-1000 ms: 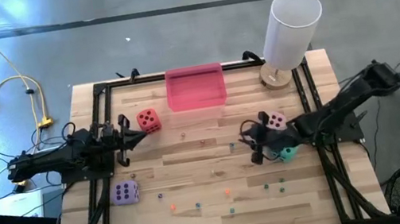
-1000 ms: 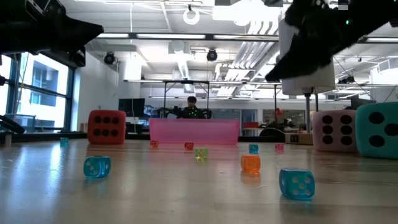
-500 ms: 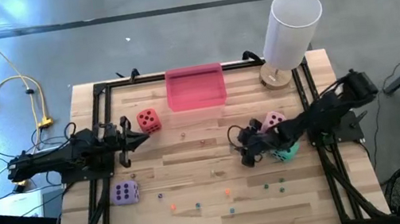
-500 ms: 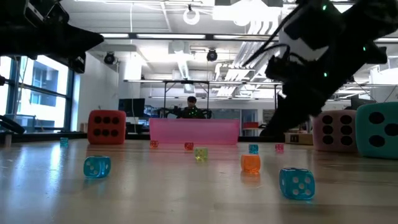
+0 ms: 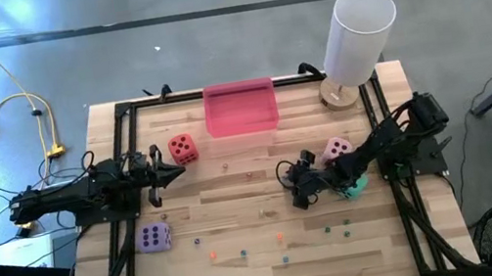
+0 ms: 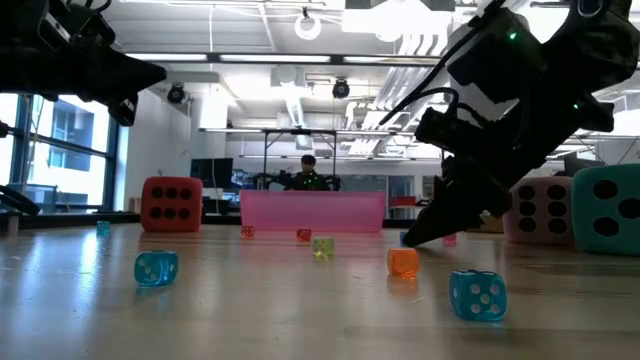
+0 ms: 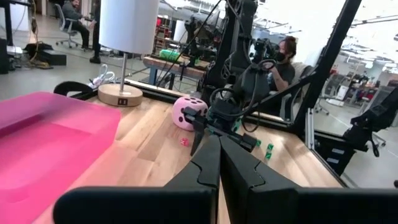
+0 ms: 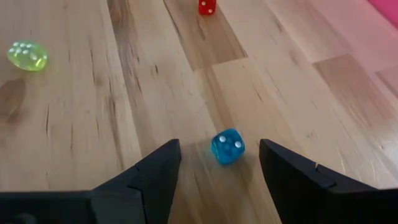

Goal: Pick & Place Dice
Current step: Put the small blue dice into the pink bin

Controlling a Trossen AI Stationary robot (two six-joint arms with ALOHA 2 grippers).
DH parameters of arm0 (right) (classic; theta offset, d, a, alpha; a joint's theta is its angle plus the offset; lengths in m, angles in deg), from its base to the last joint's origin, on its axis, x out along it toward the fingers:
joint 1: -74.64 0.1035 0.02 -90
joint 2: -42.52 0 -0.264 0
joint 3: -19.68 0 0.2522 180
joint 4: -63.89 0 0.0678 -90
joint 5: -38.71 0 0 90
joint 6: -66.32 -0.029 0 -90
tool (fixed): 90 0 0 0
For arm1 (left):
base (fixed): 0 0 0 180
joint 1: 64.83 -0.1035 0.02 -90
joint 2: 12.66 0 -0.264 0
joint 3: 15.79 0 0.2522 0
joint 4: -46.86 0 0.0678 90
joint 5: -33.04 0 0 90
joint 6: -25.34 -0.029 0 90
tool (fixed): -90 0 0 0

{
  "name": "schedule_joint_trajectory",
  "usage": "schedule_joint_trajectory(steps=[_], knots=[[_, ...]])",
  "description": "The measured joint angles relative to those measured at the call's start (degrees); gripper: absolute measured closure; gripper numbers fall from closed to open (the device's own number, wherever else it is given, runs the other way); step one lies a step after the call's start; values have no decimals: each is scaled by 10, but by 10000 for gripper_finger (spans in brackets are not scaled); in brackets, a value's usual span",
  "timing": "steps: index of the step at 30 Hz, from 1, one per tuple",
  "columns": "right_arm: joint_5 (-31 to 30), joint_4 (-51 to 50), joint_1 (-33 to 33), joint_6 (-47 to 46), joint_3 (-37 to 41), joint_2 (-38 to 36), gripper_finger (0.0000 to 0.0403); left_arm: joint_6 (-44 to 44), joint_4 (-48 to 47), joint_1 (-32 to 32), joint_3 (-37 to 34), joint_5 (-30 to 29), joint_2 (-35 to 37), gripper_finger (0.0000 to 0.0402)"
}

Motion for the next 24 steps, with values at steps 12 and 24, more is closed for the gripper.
schedule_joint_trajectory(steps=[12,24], knots=[[56,-24,-27,6,-1,2,241,12,-3,5,0,0,0,401],[57,-31,-41,23,0,2,360,-62,-3,8,0,-1,0,401]])
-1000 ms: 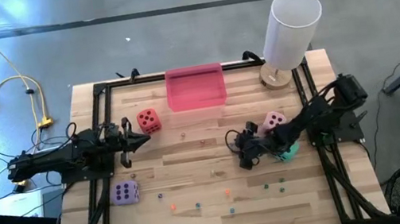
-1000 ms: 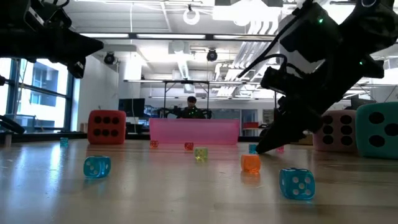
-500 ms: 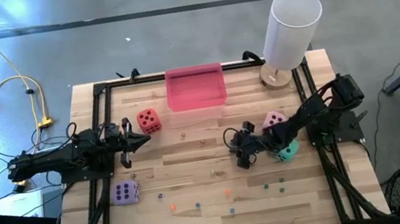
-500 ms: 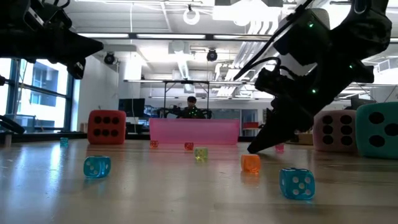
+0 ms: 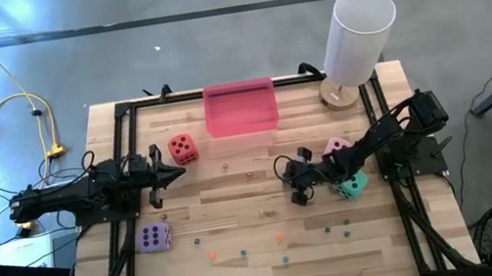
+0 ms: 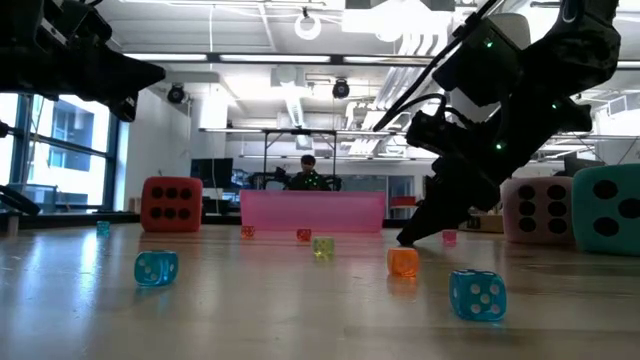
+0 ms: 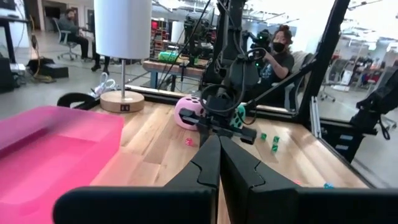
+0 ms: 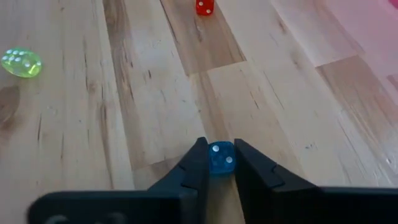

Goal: Pick & Place Dice
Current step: Put the small blue dice into the pink bin

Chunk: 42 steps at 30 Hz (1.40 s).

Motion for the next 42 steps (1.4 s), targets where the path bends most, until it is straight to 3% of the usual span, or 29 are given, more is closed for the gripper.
schedule_joint_trajectory(steps=[7,13,22,32,42], knots=[[-7,27,13,-22,2,-12,366,11,0,0,0,0,0,401],[-26,-4,5,40,-57,-52,366,26,0,0,0,0,0,401],[-162,-53,-98,177,-174,-75,365,21,2,0,0,-2,0,401],[-37,-103,-262,105,-189,-67,364,23,0,0,0,-1,0,401],[-11,-100,-284,101,-189,-27,363,20,0,1,0,2,0,401]])
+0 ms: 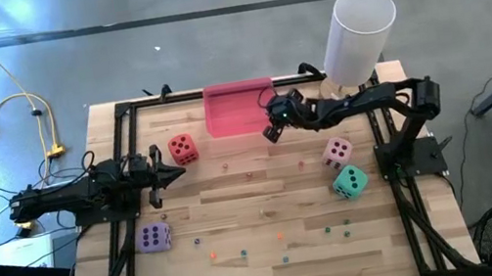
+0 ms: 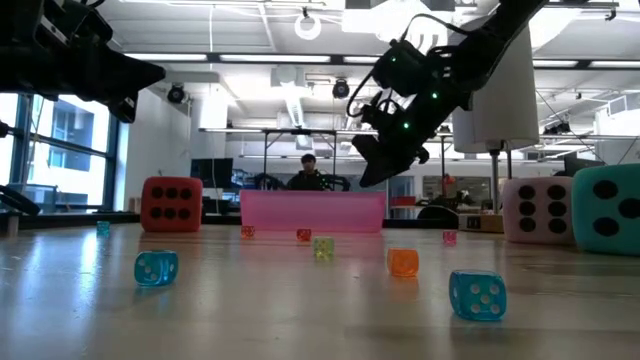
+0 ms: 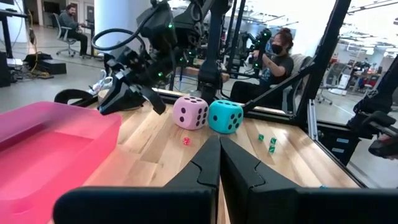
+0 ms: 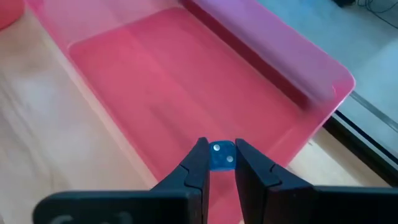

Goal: Pick & Place Dice
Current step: Put the small blue dice into the pink bin

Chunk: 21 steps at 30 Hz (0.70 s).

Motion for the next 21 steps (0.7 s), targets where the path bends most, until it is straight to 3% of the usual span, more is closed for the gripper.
schedule_joint_trajectory(steps=[16,21], knots=[[26,26,-9,0,0,1,362,1,-4,26,0,6,0,401],[27,32,-9,0,0,1,341,1,-4,27,0,-4,0,401]])
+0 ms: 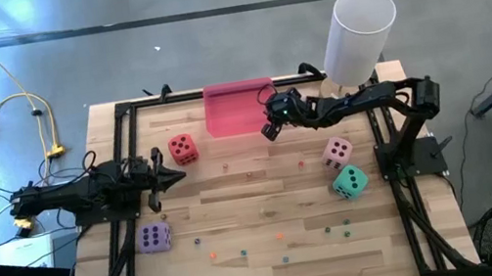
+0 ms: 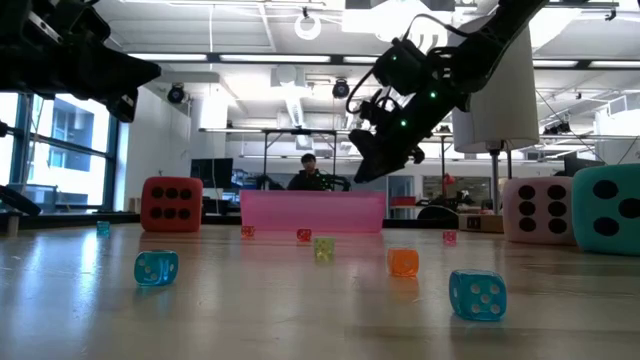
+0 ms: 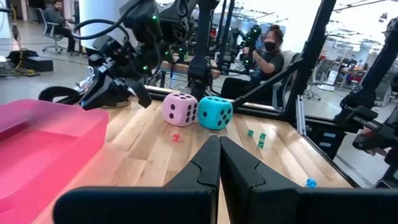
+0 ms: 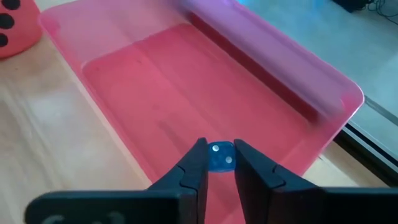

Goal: Pick & Place Dice
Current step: Put the small blue dice into the pink bin, then put the large blue dice into the pink bin

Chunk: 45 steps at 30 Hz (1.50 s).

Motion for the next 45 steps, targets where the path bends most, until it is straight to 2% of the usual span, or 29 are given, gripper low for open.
schedule_joint_trajectory(steps=[13,23,30,39,45], knots=[[-1,12,-3,-4,0,0,289,-1,0,0,0,1,0,401],[-1,126,26,1,0,-7,182,-2,0,0,0,1,0,401],[-29,118,62,-5,0,-56,123,-29,-1,0,0,2,0,401],[-29,97,120,-26,0,-115,116,-29,-2,0,0,2,0,401],[-15,128,149,-161,0,-123,117,-28,-3,0,0,2,0,401]])
